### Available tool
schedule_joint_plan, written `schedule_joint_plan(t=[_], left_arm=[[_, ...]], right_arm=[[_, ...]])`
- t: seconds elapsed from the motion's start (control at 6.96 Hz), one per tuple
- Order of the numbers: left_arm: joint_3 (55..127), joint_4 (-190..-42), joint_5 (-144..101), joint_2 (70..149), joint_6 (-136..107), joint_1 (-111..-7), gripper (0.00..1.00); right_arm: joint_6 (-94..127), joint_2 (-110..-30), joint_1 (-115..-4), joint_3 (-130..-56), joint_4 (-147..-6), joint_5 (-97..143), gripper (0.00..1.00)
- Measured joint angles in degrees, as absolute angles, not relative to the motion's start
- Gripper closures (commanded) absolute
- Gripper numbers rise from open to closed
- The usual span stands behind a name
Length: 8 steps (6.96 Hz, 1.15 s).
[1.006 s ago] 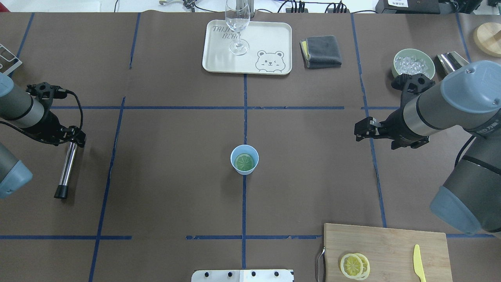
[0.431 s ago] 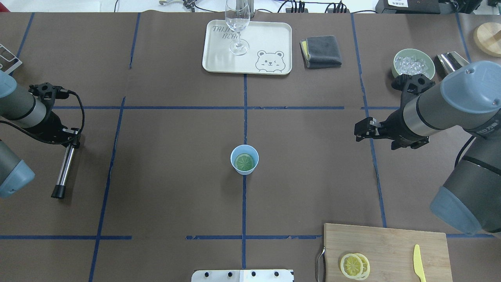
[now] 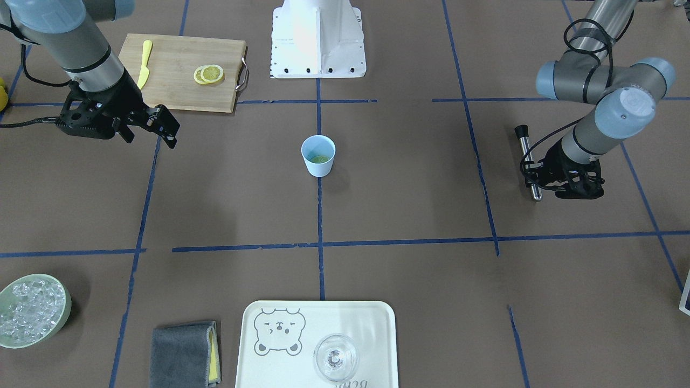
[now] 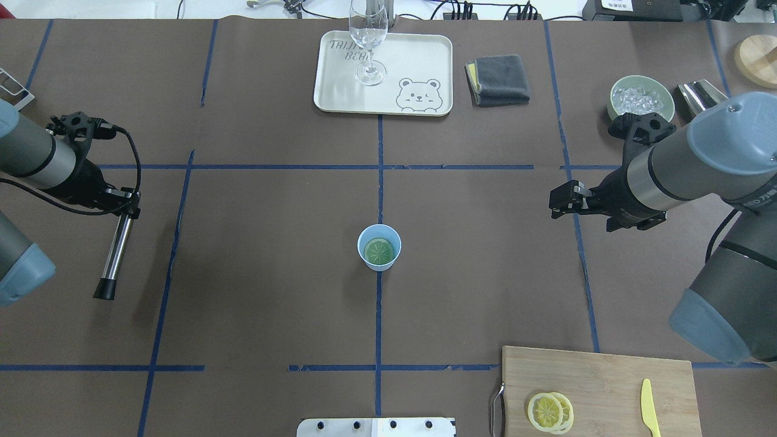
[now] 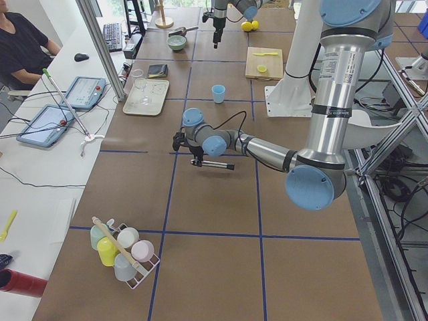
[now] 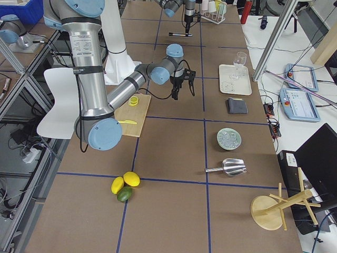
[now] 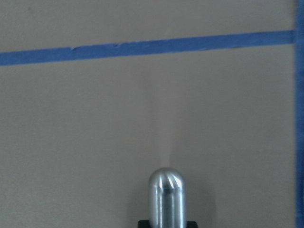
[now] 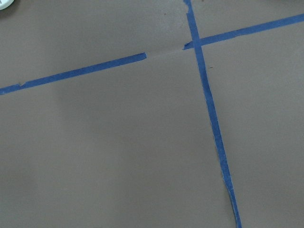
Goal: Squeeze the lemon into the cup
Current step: 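Lift the steel muddler with the left gripper and carry it over the cup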
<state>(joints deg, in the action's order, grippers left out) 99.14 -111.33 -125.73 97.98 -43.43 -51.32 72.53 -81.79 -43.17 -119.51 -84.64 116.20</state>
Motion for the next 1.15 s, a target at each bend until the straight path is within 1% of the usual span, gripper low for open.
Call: schedule_joint_plan(t=[0.14,0.43,0.72,0.86,1.15], left_arm=[[103.0,-110.35,-125.66,99.67,-43.4,-51.32,1.0],[110.22,-107.51,-125.09,107.37,-43.4,-47.86,1.0],[112.56,-108.35,-121.21,118.13,-43.85,-41.71,1.0],[112.88,-112.99,-117.26,121.4,-43.88,-40.43,1.0],[111.44,-129.66,-101.6,122.38,-44.24,-36.97,1.0]], right_arm=[[72.53,-81.88,-43.24,-119.82,-84.64,116.23,0.0],[71.94,-82.91,-44.07,-120.06,-84.64,116.1,0.0],[71.13,-84.21,-45.42,-120.07,-84.64,116.14,0.0],[70.7,-84.75,-46.08,-120.06,-84.64,116.17,0.0],[69.47,-85.57,-47.76,-119.98,-84.66,116.9,0.0]])
